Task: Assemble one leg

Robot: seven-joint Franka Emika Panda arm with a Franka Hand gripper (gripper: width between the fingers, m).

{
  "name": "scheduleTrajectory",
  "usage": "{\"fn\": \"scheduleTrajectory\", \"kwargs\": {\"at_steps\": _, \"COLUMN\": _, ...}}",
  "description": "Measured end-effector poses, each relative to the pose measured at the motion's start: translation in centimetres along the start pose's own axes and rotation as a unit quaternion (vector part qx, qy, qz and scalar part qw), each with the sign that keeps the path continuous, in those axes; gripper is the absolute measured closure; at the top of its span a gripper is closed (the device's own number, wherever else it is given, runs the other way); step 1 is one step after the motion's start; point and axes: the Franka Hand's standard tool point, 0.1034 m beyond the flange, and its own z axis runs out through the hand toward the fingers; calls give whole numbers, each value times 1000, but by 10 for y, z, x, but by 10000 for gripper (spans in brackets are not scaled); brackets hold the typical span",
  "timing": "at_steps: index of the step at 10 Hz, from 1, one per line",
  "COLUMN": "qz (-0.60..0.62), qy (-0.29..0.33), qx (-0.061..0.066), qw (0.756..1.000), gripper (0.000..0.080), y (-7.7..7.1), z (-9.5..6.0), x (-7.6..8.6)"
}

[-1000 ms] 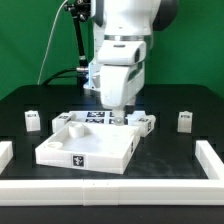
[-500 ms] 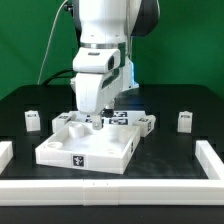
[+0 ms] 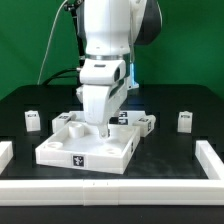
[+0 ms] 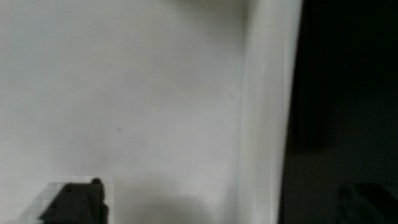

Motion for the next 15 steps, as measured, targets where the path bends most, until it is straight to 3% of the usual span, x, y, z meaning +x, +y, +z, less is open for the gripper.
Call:
{"fn": "scheduleTrajectory", "kwargs": {"at_steps": 3, "qz": -3, "qy": 0, "qx": 5, "qw": 1000, "gripper": 151, "y": -4, "z": 4, "x": 3}}
{"fn": "scheduleTrajectory", "kwargs": {"at_steps": 4, "qz": -3, "qy": 0, "qx": 5, "qw": 1000, "gripper": 289, "y": -4, "z": 4, "x": 3}}
{"fn": "scheduleTrajectory", "kwargs": {"at_steps": 5, "qz": -3, "qy": 0, "qx": 5, "qw": 1000, "gripper": 289, "y": -4, "z": 4, "x": 3}}
{"fn": "scheduleTrajectory", "kwargs": {"at_steps": 6, "qz": -3, "qy": 0, "qx": 5, "qw": 1000, "gripper": 489, "y": -4, "z": 4, "x": 3}}
{"fn": "scheduleTrajectory", "kwargs": {"at_steps": 7, "qz": -3, "qy": 0, "qx": 5, "qw": 1000, "gripper": 489, "y": -4, "z": 4, "x": 3}}
{"fn": "scheduleTrajectory", "kwargs": {"at_steps": 8, "qz": -3, "qy": 0, "qx": 5, "qw": 1000, "gripper": 664, "y": -4, "z": 4, "x": 3}}
{"fn": "scheduleTrajectory", "kwargs": {"at_steps": 9, "qz": -3, "qy": 0, "qx": 5, "qw": 1000, "gripper": 742, "y": -4, "z": 4, "x": 3}}
{"fn": "scheduleTrajectory", "kwargs": {"at_steps": 15, "qz": -3, "qy": 0, "qx": 5, "qw": 1000, "gripper": 742, "y": -4, "z": 4, "x": 3}}
